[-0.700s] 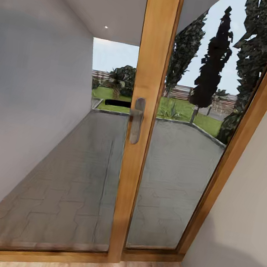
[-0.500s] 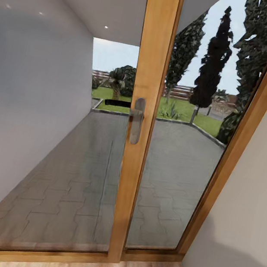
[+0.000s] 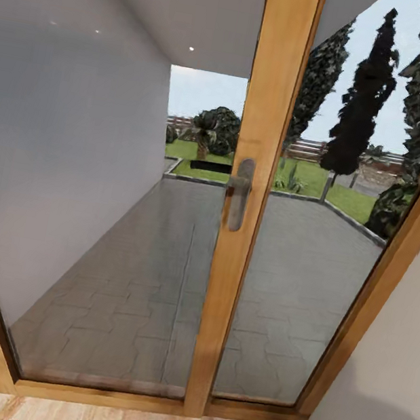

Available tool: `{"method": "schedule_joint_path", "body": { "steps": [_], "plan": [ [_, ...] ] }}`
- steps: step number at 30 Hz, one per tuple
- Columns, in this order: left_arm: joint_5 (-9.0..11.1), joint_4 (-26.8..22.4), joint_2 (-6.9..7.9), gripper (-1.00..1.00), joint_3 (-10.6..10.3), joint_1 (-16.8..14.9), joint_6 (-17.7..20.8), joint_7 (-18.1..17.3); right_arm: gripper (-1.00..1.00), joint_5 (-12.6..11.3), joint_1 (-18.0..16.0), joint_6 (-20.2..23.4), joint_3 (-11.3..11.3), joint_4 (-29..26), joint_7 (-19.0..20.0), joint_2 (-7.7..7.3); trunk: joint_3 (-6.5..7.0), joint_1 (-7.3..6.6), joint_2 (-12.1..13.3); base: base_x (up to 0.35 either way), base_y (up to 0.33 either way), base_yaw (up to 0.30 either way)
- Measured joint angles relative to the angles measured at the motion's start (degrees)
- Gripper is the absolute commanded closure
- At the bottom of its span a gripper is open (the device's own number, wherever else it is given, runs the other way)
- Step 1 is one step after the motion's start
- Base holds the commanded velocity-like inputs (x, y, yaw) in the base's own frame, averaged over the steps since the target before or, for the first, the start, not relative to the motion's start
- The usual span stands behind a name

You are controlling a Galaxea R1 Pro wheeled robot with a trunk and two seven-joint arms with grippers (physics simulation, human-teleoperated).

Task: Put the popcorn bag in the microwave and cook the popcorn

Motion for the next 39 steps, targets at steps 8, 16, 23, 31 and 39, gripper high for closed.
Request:
{"method": "schedule_joint_path", "body": {
  "steps": [8,16,23,31,39],
  "plan": [
    [0.0,-0.2,-0.42,-1.00,0.0,0.0,0.0,0.0,-1.00,0.0,0.0,0.0,0.0,0.0,-0.2,0.00,0.00,0.00,0.0,0.000,0.000,0.288],
    [0.0,-0.2,-0.42,-1.00,0.0,0.0,0.0,0.0,-1.00,0.0,0.0,0.1,0.1,0.0,-0.2,0.00,-0.07,0.00,0.0,0.000,0.000,0.287],
    [0.0,-0.2,-0.42,-1.00,0.0,0.0,0.0,0.0,-1.00,0.1,0.0,0.1,0.1,0.0,-0.2,0.00,-0.24,0.00,0.0,0.000,0.000,0.287],
    [0.0,-0.2,-0.42,-1.00,0.0,0.0,0.0,0.0,-1.00,0.1,0.0,0.1,0.1,0.0,-0.2,0.00,-0.44,0.00,0.0,0.000,0.000,0.287],
    [0.0,-0.2,-0.42,-1.00,0.0,0.0,0.0,0.0,-1.00,0.1,0.0,0.0,0.3,0.5,-0.1,0.00,-0.48,0.00,0.0,0.000,0.000,0.287]
  ]
}}
